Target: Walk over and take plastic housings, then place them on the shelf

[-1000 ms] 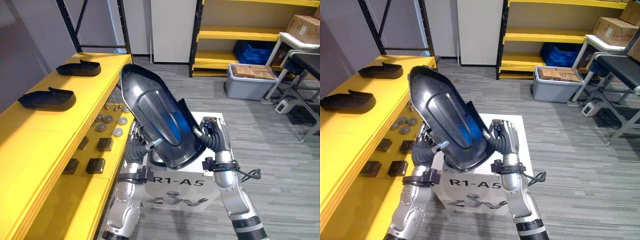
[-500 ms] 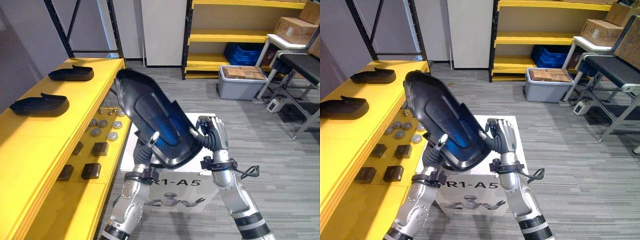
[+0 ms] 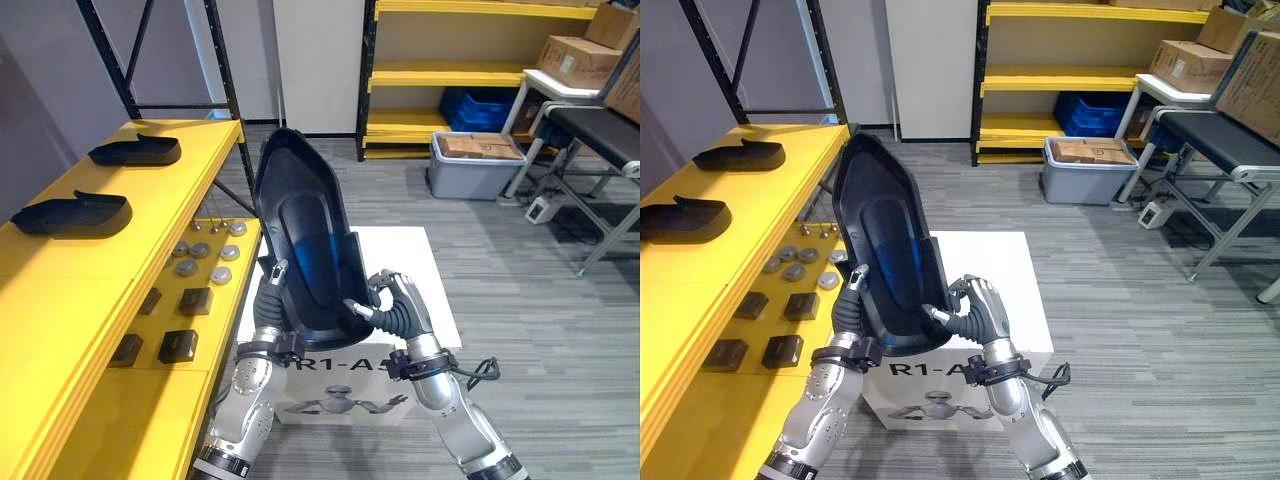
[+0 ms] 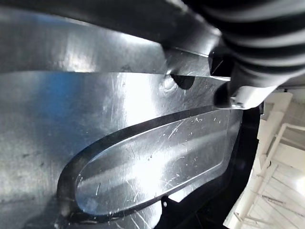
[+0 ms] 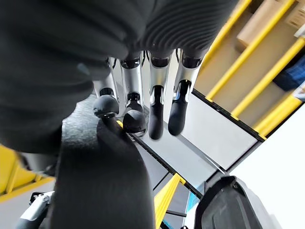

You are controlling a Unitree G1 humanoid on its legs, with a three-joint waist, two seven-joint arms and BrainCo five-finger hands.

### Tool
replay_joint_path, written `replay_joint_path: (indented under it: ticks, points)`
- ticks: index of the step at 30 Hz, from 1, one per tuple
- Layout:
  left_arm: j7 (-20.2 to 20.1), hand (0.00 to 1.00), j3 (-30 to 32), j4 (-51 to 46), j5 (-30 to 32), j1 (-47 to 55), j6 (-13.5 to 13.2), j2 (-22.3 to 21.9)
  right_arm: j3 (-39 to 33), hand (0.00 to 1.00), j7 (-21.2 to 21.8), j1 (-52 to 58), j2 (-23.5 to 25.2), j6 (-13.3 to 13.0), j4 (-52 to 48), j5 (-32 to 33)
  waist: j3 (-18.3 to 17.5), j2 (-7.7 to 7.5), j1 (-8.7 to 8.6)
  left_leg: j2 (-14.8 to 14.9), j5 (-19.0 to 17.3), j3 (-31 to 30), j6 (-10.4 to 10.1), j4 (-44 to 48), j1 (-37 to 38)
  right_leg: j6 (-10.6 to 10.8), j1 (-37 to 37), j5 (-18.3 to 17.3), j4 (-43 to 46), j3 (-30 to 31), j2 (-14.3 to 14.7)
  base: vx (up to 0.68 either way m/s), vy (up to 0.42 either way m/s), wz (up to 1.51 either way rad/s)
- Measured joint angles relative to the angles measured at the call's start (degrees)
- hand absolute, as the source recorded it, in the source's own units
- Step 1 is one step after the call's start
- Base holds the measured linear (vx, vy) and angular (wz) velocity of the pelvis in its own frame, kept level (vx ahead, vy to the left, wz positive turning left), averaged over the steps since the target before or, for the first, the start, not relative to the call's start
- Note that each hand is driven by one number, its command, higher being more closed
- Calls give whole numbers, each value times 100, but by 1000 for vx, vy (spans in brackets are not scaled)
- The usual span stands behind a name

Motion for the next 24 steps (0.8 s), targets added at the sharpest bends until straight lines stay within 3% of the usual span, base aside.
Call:
replay_joint_path:
  ticks: [4,7,8,10,13,17,24]
  points:
    - [-81,100,167,-99,185,4,6,-258,-546,0,122,133,254,-90,-244,402,0,-1,-2,0,-1,28,-1,-13,11,3,-7,1,1,16,0,-5,6,-3]
    - [-133,100,446,-162,189,96,8,-366,-1381,0,168,213,311,-144,-672,1176,0,-1,-14,2,-2,32,-2,-23,12,4,-14,0,1,19,2,-1,6,-3]
    - [-225,100,1069,-176,297,438,64,-365,-2937,0,402,220,282,-355,-920,3291,1,-1,-87,12,-12,72,-13,-45,5,5,-54,0,-3,68,16,-5,22,-9]
    - [-266,100,1122,-181,411,480,101,-366,-3142,0,525,220,256,-465,-936,3786,1,-1,-88,12,-17,82,-18,-50,1,6,-66,0,-2,88,17,-6,19,-7]
    - [-373,100,1126,-250,472,582,125,-431,-3398,0,703,270,255,-563,-918,4075,1,-2,-97,12,-24,83,-22,-51,-19,6,-89,-1,-1,101,18,0,0,0]
    - [-533,100,1530,-544,854,987,146,-467,-4668,0,794,607,243,-624,-3,4562,1,-3,-137,10,-23,74,-21,-50,-77,11,-159,2,23,113,17,0,0,0]
    - [-672,100,1728,-915,1090,1585,142,-541,-4856,0,1010,1576,440,-239,2211,4395,-10,14,-143,44,-71,72,-45,-51,-76,25,-161,-8,31,126,39,0,0,0]
